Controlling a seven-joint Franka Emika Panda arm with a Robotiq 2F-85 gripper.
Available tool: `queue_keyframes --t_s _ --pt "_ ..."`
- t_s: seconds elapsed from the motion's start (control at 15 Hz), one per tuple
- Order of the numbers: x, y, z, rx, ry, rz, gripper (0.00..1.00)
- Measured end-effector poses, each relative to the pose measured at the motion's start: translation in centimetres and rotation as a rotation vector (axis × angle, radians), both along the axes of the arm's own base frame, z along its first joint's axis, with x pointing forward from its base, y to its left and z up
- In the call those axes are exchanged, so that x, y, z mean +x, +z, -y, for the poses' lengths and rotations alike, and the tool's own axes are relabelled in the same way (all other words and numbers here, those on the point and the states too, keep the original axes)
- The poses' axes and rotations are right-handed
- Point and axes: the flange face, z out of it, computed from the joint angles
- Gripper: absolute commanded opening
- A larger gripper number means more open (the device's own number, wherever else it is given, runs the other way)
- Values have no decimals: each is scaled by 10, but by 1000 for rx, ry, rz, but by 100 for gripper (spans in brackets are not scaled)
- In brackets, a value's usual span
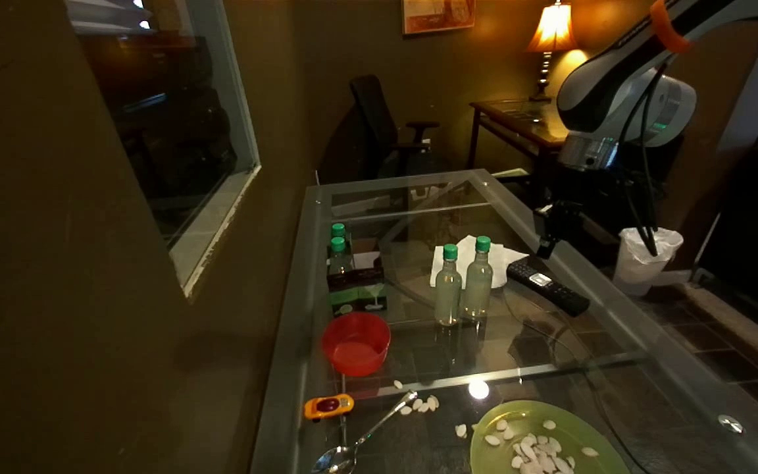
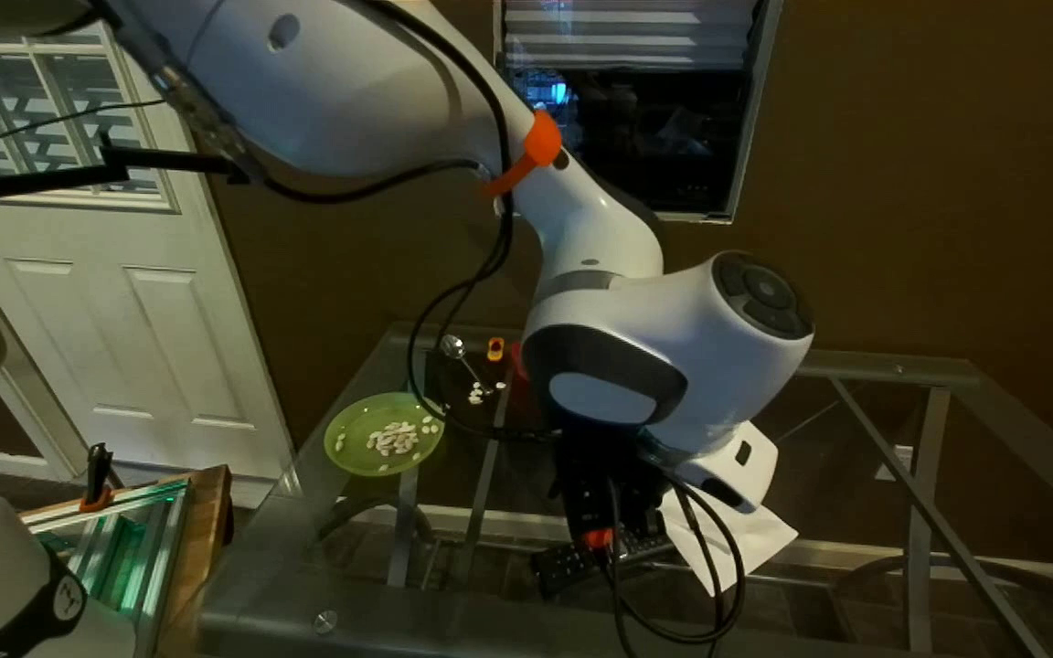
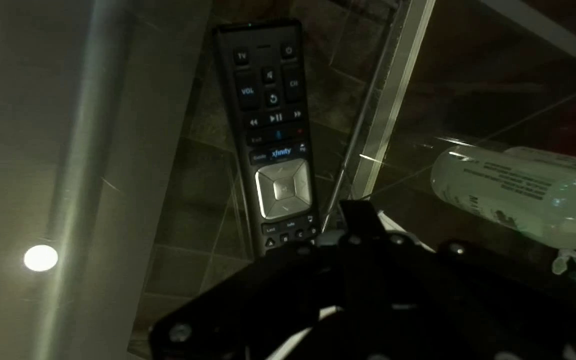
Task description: Press the button on the remote
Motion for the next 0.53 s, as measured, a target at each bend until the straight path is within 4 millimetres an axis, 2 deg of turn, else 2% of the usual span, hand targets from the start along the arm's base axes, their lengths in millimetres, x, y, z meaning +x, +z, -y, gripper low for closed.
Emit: queue_keyframes --t_s 0.27,0.53 --pt "-15 14 -3 -35 10 14 0" --pt "-24 14 -9 -70 14 8 1"
